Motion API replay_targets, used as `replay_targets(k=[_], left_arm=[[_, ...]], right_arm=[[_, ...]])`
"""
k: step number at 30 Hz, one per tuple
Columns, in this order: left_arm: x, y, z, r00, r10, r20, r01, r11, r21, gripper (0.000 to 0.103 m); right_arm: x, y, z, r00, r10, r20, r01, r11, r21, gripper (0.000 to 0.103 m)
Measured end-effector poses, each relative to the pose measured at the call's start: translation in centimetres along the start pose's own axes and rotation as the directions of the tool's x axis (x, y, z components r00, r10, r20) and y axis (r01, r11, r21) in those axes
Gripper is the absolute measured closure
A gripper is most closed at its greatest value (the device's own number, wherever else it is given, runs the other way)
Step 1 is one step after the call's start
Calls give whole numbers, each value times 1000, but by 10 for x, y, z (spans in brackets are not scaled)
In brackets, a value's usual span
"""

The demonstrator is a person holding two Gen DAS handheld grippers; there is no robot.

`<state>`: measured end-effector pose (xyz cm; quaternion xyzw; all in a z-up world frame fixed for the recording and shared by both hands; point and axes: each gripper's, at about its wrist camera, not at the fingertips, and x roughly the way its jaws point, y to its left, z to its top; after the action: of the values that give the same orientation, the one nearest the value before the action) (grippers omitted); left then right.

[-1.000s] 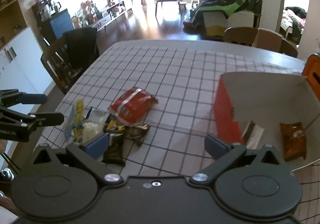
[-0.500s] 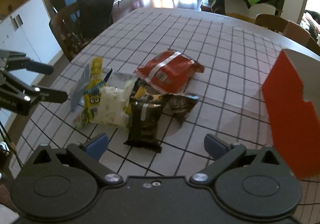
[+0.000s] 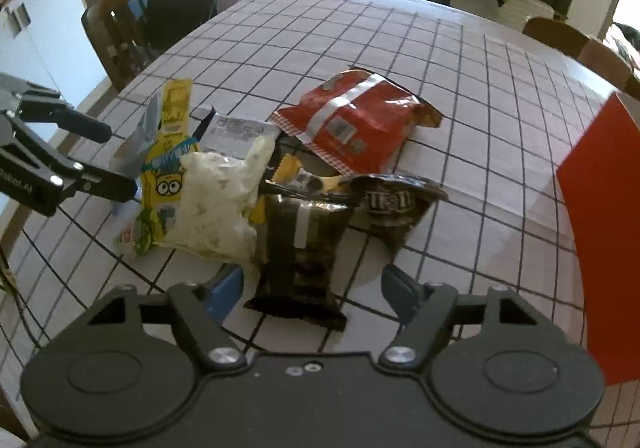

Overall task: Organize snacks
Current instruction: 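Grasp the blue cookie packet with the left tool while the right tool grasps the dark chocolate bag, then carry the blue packet and dark bag over the orange box with both tools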

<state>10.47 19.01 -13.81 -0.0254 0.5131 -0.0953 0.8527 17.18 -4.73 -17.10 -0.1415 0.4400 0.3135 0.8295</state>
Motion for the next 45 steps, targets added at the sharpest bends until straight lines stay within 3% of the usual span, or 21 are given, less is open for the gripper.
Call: replay_targets(k=[2,4,6,13,15,33,45], left_arm=[[1,1,2,1000,-12,3,12,1000,1,20],[4,1,4,1000,-14,-6,14,1000,12,32],[8,1,4,1000,-17,-22,17,999,28,37],[7,0,5,999,-34,-19,34,998,48,52],[6,-1,5,999,-33,-16,33,998,45,56],[-18,-7,-9,1000,-1,21,3,996,-90,58],[-64,-60,6,994,32,101,-21,995,-102,58]], right_arm=[[1,1,1,1000,-1,7,1,1000,-8,35],[2,1,3,1000,1,10,-1,1000,-9,38],[3,2,4,1000,3,12,-2,1000,-21,40],[6,1,5,1000,26,0,-26,999,-18,63],[6,0,5,1000,29,-1,-29,1000,-12,65],[-25,-15,-3,998,46,41,-49,996,80,69],[-84,-40,-3,991,74,113,-88,989,122,69]])
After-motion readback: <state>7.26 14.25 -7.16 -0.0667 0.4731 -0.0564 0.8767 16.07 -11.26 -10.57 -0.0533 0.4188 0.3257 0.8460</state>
